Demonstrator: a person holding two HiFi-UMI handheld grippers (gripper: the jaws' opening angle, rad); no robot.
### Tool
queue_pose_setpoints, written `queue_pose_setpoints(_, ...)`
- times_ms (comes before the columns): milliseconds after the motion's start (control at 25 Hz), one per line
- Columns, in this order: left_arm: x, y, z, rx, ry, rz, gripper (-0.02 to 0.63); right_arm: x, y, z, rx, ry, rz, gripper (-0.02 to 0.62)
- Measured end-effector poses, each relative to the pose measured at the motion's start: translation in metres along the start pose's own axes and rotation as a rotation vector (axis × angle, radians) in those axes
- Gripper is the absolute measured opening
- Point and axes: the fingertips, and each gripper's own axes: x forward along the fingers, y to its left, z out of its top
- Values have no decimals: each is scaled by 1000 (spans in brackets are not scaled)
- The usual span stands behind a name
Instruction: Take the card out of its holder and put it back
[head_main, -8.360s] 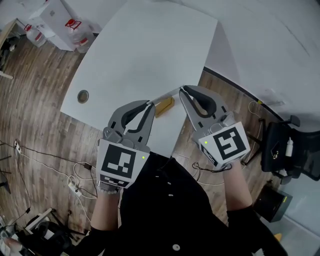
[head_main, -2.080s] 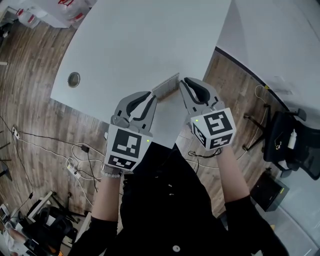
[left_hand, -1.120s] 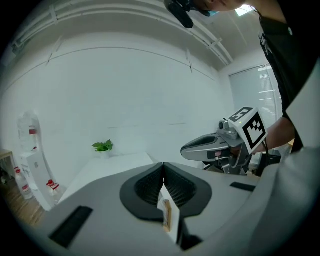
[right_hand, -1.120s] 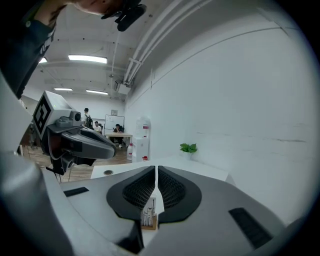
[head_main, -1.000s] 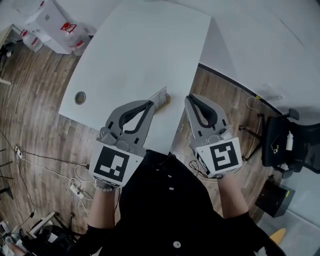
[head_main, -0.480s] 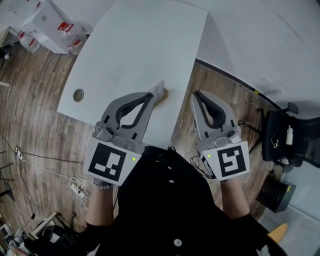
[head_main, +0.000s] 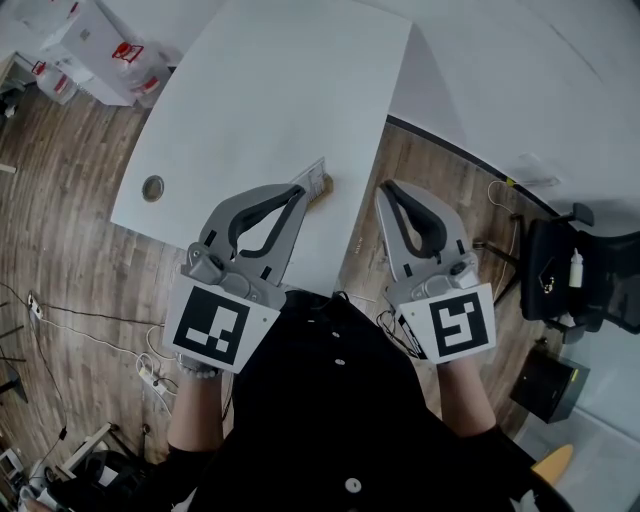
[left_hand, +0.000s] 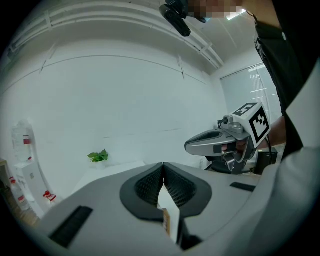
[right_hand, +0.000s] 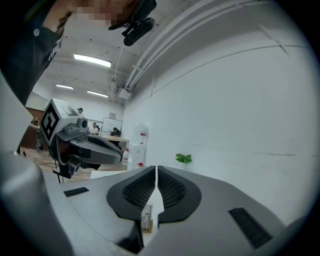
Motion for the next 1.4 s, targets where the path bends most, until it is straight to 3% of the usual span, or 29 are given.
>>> queue_pose_setpoints(1400, 2, 2, -6, -5, 20, 18, 15, 3, 9, -7, -22, 36, 38, 48)
